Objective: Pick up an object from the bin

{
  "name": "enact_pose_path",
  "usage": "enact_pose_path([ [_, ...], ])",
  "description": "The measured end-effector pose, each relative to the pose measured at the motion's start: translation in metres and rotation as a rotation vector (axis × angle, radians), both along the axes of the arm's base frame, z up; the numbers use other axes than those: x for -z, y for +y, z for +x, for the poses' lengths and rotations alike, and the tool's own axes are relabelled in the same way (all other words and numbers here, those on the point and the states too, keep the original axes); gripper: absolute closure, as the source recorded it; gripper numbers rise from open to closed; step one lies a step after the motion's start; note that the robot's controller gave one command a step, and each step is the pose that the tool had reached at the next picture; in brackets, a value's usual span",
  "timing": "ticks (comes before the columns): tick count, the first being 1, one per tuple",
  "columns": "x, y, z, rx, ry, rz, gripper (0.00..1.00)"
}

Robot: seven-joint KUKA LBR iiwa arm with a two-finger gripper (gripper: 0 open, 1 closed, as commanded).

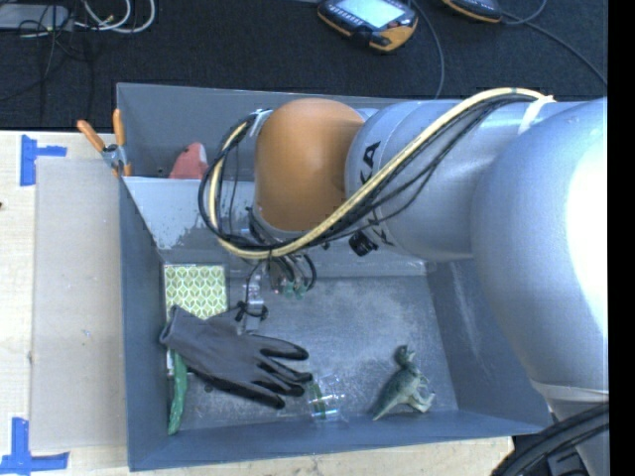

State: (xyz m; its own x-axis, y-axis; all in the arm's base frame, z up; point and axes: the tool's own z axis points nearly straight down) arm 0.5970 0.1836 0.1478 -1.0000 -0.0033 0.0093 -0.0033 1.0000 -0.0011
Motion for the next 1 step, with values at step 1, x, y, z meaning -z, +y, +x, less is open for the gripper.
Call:
enact_pose_path([
  [1, -0.0049, -0.0007, 0.0019, 0.003, -0.008, 0.001, 0.00],
])
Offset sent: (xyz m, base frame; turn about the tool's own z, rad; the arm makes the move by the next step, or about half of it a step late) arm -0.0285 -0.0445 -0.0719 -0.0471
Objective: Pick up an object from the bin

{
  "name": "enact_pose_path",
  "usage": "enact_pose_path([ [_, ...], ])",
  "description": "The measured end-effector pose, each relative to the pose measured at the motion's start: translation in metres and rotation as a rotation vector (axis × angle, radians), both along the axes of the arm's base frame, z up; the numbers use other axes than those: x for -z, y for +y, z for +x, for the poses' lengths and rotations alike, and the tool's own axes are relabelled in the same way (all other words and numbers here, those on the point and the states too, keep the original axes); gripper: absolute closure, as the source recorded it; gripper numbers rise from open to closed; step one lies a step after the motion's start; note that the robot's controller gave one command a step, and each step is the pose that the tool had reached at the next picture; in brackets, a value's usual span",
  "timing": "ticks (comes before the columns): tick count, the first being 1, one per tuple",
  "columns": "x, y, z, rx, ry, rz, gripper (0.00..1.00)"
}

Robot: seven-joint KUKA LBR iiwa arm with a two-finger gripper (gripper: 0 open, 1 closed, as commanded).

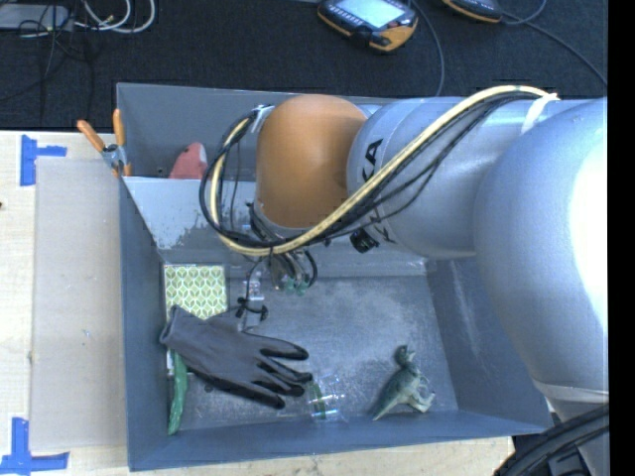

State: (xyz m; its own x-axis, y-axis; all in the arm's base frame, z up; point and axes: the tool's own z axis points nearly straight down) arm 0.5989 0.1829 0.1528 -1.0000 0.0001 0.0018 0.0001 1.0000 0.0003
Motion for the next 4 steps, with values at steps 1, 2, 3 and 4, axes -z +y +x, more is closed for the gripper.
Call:
enact_pose_path([
  [1, 0.056, -0.031, -0.022, -0.040, 0.002, 0.000, 0.00],
  [2, 0.078, -0.065, -0.035, -0.058, 0.007, 0.000, 0.00],
  [3, 0.032, -0.056, -0.046, -0.045, 0.010, -0.002, 0.00],
  [4, 0.014, -0.045, -0.066, -0.062, -0.009, 0.003, 0.00],
])
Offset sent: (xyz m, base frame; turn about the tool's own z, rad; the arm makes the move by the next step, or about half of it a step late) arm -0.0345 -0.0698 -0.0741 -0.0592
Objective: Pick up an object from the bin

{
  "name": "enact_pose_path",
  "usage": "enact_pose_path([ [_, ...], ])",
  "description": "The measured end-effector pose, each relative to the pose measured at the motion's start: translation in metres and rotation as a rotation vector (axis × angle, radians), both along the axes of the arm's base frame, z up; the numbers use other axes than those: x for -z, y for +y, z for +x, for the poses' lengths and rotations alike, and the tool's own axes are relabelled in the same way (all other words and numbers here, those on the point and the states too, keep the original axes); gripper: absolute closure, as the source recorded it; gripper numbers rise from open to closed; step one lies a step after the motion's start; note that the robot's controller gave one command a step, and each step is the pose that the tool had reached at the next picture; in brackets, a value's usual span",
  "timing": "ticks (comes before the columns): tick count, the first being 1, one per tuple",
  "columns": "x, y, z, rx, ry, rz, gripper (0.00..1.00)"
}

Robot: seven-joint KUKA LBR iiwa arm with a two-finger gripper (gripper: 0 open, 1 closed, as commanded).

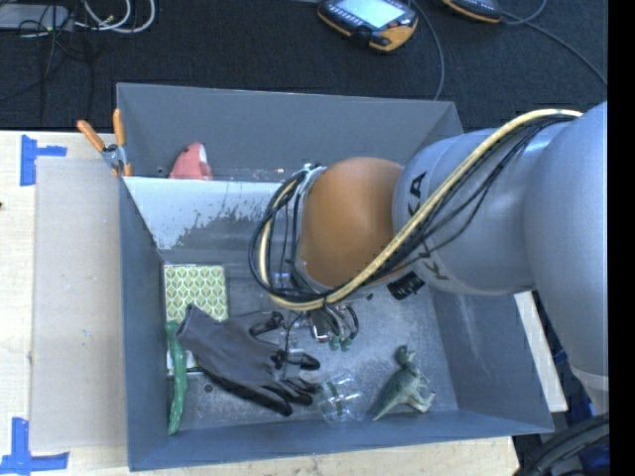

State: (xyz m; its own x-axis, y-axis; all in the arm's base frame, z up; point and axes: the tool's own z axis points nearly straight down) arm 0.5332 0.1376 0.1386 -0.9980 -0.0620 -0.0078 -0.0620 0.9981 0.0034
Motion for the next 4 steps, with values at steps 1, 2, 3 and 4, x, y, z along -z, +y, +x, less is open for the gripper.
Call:
enact_pose_path([
  [1, 0.067, 0.024, 0.023, -0.045, 0.022, -0.005, 1.00],
  [2, 0.067, 0.024, 0.023, -0.045, 0.022, -0.005, 1.00],
  [3, 0.069, 0.027, 0.027, -0.056, 0.029, -0.009, 1.00],
  [4, 0.068, 0.032, -0.003, -0.066, 0.017, -0.006, 1.00],
])
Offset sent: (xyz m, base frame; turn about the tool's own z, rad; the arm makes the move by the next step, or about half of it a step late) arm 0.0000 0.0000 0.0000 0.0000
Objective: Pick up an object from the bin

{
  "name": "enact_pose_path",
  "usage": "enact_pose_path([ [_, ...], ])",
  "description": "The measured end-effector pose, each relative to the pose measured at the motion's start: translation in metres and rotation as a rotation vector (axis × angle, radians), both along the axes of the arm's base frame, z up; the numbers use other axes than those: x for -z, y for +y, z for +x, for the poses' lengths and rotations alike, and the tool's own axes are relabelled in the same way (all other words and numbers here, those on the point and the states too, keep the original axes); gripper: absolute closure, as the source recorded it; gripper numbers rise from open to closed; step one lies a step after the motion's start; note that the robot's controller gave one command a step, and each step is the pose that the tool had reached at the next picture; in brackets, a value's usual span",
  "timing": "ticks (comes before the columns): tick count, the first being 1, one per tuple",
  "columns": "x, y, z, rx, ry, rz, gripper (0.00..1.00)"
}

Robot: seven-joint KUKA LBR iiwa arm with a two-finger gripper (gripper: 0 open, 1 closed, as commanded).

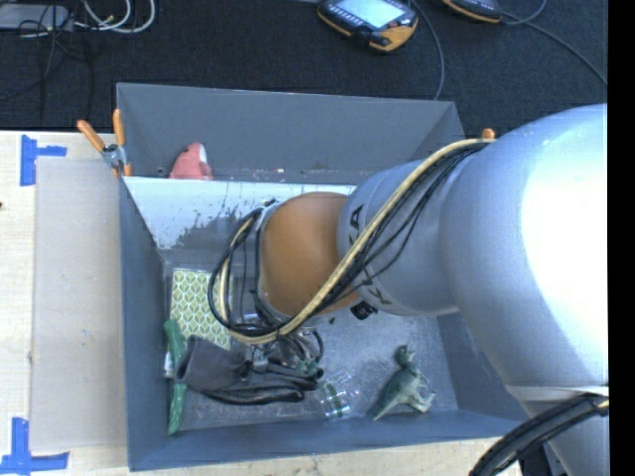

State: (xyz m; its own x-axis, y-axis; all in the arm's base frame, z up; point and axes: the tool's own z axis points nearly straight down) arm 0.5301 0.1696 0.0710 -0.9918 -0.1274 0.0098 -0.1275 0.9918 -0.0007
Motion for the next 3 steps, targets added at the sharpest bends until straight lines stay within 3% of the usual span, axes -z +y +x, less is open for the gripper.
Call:
enact_pose_path([
  [1, -0.014, -0.011, -0.008, -0.011, 0.015, -0.002, 1.00],
  [2, -0.050, 0.014, 0.006, -0.059, 0.004, -0.001, 1.00],
  [3, -0.103, 0.014, -0.027, -0.061, 0.018, -0.002, 1.00],
])
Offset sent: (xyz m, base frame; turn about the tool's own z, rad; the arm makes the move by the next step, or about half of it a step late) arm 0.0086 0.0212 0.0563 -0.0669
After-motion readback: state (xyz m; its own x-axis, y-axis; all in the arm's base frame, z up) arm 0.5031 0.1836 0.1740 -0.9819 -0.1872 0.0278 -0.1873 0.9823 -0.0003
